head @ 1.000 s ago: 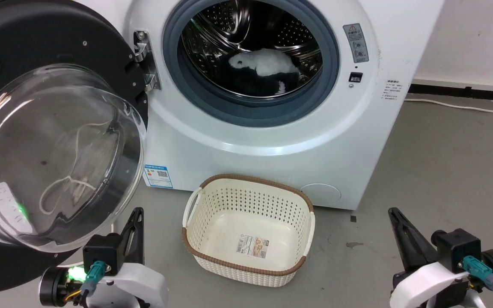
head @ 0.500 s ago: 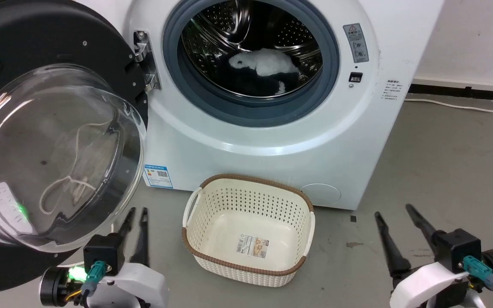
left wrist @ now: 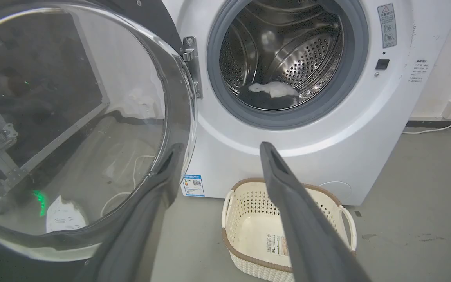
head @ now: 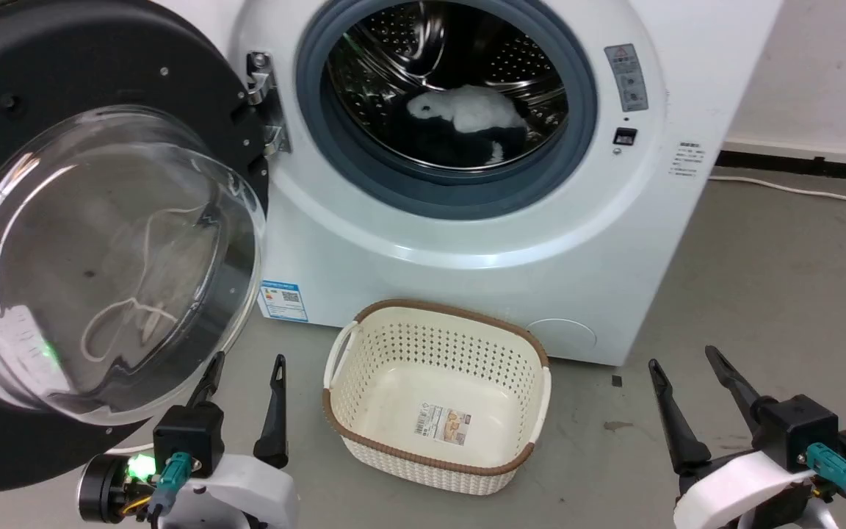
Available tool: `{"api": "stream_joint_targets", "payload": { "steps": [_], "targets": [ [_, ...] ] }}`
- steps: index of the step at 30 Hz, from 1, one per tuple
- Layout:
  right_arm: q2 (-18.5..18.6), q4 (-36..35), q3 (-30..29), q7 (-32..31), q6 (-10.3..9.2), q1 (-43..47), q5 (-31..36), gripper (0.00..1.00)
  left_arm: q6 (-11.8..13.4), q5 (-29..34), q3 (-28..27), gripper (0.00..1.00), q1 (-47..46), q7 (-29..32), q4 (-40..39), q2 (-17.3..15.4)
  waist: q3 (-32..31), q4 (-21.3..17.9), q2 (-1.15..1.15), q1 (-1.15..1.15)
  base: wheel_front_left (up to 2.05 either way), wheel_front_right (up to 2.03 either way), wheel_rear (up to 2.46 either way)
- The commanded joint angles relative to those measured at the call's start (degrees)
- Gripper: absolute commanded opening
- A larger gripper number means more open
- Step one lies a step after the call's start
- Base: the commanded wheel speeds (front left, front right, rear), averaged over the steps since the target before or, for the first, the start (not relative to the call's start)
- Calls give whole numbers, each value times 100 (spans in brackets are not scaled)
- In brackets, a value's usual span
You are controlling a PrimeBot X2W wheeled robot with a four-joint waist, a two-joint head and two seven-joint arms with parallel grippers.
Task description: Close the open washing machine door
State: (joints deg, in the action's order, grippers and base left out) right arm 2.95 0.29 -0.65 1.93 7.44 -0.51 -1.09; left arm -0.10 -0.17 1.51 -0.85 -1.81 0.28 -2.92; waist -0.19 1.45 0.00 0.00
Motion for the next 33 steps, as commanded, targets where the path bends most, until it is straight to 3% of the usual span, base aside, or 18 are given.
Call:
{"api": "stream_joint_targets", "payload": {
  "steps": [1, 17, 33],
  "targets": [
    [-1, -20, -7, 61, 1, 111, -64, 100, 21, 0, 39, 100, 4, -68, -15, -19, -7, 51, 0, 0, 0, 0, 0],
    [-2, -13, 86, 252, 1, 225, -139, 100, 51, -8, 179, 100, 34, -260, -24, -77, -52, 676, 0, 0, 0, 0, 0],
    [33, 162, 502, 442, 2, 23, -116, 100, 268, -10, 205, 100, 189, -451, -263, -95, 69, 1147, 0, 0, 0, 0, 0]
  ]
}}
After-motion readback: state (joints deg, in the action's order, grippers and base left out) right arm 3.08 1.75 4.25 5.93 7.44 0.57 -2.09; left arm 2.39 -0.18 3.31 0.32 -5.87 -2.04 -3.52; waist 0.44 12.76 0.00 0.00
